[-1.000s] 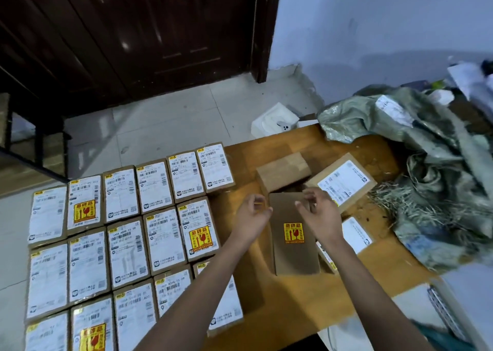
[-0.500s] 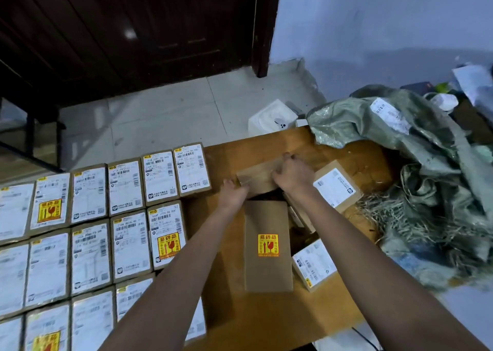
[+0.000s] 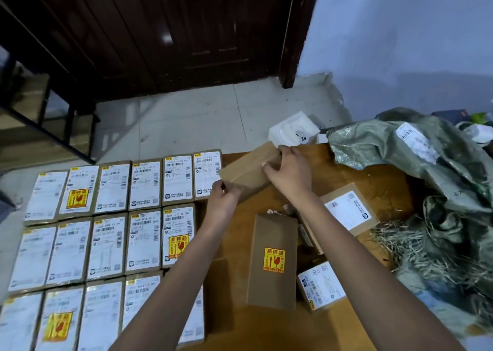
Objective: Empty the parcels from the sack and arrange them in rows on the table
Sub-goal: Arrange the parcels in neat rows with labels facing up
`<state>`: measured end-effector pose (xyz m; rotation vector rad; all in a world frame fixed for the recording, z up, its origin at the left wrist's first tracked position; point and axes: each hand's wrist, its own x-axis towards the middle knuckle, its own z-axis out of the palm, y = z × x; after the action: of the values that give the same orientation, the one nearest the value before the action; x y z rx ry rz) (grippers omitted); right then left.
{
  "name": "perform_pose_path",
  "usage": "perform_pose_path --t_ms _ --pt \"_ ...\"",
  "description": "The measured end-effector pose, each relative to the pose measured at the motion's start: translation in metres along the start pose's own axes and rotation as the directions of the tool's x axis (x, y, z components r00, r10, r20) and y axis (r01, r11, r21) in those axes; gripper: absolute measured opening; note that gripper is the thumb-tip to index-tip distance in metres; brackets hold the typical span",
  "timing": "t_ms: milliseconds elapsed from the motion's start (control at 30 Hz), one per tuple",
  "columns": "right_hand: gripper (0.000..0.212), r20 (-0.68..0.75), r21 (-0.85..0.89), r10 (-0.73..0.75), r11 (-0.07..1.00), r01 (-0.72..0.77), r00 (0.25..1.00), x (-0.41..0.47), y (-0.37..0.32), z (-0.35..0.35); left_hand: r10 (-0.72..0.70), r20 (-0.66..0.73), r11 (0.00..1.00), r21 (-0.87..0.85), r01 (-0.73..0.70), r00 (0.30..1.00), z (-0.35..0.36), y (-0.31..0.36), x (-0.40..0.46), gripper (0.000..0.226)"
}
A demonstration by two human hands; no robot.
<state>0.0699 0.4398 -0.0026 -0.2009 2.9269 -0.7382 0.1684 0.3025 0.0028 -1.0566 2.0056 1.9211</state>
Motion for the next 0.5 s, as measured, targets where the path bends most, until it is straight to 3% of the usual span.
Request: perform_pose_path --t_ms 167,300,367,433,500 --pt "0.055 0.075 0.133 -0.049 0.990 0.038 0.996 -0.007 -0.045 0.022 -0.059 -0.093 0.991 -0.123 0.047 0.994 -0.047 -0.012 -0.015 0.047" --pt "0.056 0.128 0.339 -0.023 0.941 -0.022 0.991 -0.019 -0.069 0.045 -0.116 -0.096 0.964 -0.252 0.089 0.989 -0.075 -0.023 -0.026 0.043" --pt "0.054 0.199 0.504 0.024 0.855 -0.123 0.980 -0.022 -0.078 0.056 -0.129 -0.086 0.952 -0.291 0.099 0.988 -0.082 -0.029 -0.036 0.041" --pt "0.053 0.315 0.667 0.049 0.699 -0.258 0.948 -0.027 -0.084 0.067 -0.134 -0.072 0.945 -0.311 0.106 0.988 -0.087 -0.038 -0.046 0.041" --pt "0.054 0.423 0.725 0.048 0.582 -0.370 0.905 -0.032 -0.088 0.074 -0.128 -0.043 0.948 -0.299 0.109 0.991 -0.093 -0.049 -0.055 0.048"
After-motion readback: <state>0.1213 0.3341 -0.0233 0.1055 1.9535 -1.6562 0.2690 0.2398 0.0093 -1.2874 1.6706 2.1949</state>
